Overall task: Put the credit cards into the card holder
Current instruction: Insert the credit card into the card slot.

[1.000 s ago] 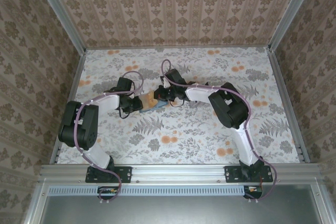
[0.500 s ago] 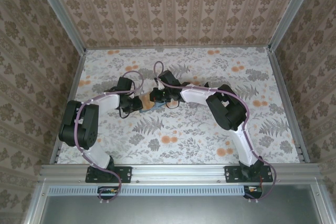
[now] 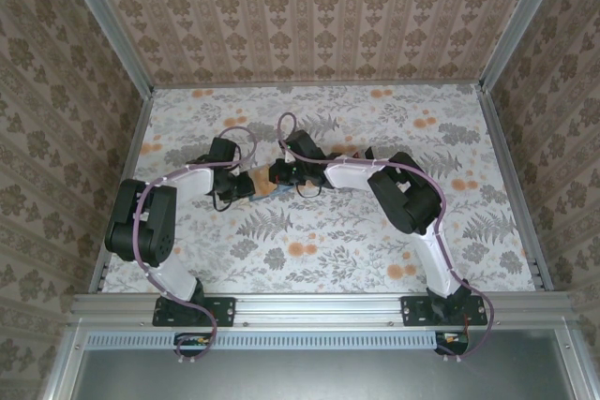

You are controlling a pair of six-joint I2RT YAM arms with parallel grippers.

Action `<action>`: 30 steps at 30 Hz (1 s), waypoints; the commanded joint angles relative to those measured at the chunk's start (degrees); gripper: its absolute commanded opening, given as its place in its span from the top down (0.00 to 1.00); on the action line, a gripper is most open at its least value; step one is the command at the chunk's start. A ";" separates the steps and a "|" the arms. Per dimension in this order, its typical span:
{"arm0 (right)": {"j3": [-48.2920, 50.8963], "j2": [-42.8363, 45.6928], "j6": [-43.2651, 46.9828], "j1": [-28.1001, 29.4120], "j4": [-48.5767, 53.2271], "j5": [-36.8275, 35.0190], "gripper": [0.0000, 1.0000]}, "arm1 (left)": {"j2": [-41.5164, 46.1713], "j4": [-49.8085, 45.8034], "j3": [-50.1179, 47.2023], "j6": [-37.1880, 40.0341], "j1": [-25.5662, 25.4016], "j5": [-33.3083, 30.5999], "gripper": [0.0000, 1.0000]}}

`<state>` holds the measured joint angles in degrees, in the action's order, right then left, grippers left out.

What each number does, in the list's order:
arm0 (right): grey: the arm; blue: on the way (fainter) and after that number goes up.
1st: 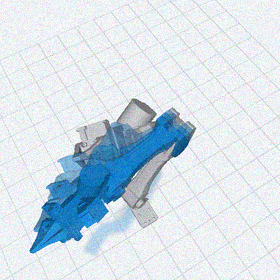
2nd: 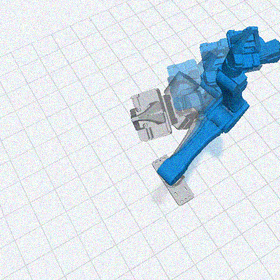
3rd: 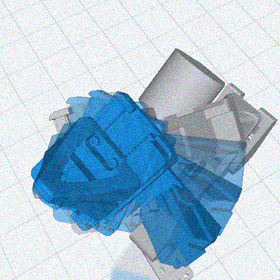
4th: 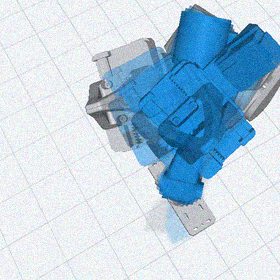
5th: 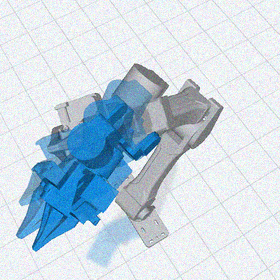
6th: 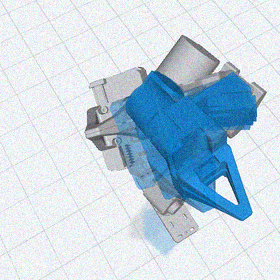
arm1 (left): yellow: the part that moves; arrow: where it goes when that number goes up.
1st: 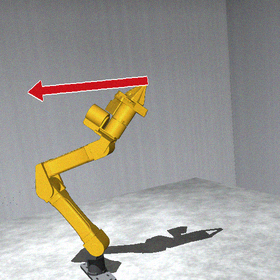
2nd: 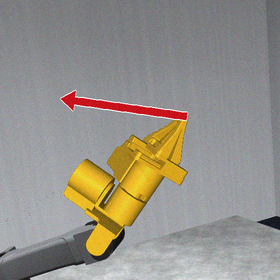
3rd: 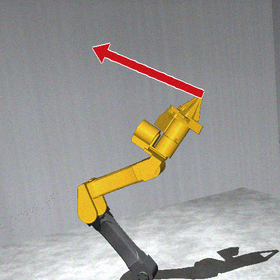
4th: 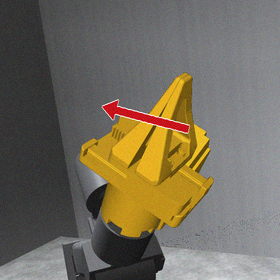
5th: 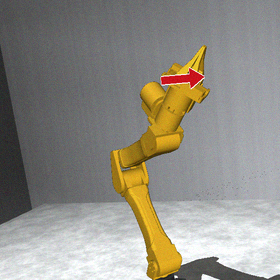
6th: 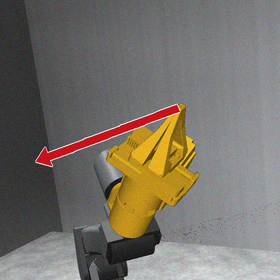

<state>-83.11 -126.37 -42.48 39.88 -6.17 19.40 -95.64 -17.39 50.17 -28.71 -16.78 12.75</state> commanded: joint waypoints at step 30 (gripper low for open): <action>0.62 -4.24 0.18 2.52 1.93 -2.96 1.00 | -2.89 -0.95 0.22 -0.18 -1.04 0.87 0.82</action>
<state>-82.00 -126.85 -44.07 40.18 -10.26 18.13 -95.92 -17.39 50.26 -28.71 -16.80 12.58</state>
